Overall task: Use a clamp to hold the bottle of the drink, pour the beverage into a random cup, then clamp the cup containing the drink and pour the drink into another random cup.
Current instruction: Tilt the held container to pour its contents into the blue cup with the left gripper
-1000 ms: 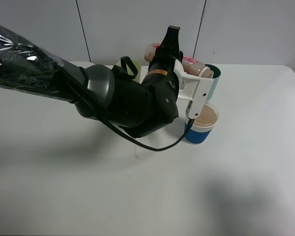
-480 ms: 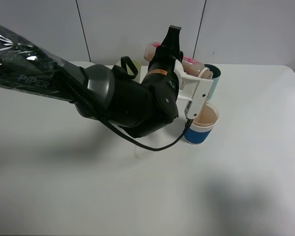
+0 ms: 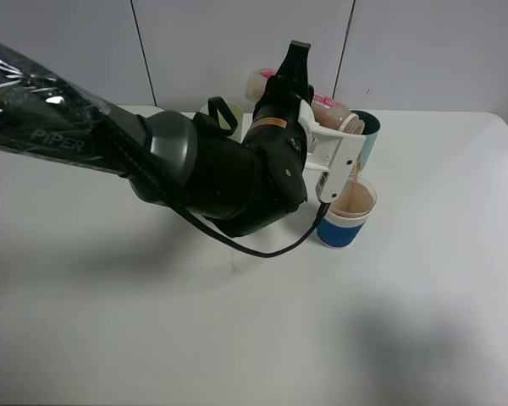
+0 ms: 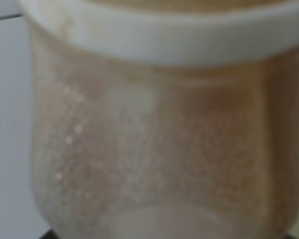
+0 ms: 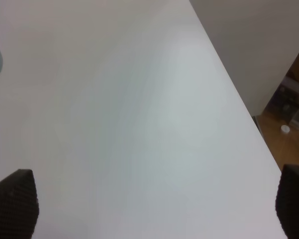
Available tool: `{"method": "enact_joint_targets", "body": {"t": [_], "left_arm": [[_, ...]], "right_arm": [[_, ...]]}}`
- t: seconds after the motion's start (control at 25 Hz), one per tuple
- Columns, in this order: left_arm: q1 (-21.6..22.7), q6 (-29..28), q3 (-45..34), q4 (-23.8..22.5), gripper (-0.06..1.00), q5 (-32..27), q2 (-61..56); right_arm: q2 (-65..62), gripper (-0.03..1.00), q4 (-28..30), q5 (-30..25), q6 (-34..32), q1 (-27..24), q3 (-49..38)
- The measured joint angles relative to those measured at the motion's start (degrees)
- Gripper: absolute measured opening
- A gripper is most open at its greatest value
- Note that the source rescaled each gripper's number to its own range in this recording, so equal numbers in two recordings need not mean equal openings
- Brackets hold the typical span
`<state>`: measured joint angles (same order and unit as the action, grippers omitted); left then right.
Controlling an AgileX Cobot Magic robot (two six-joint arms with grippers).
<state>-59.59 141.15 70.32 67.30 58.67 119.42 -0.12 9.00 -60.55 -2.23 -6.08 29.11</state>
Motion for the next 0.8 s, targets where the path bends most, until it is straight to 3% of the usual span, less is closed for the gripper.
{"method": "enact_joint_targets", "body": {"t": [0.8], "left_arm": [[0.00,0.19,0.00,0.00,0.05,3.01,0.00]], "right_arm": [[0.00,0.85,0.00,0.00,-0.05,0.00,0.00]]}}
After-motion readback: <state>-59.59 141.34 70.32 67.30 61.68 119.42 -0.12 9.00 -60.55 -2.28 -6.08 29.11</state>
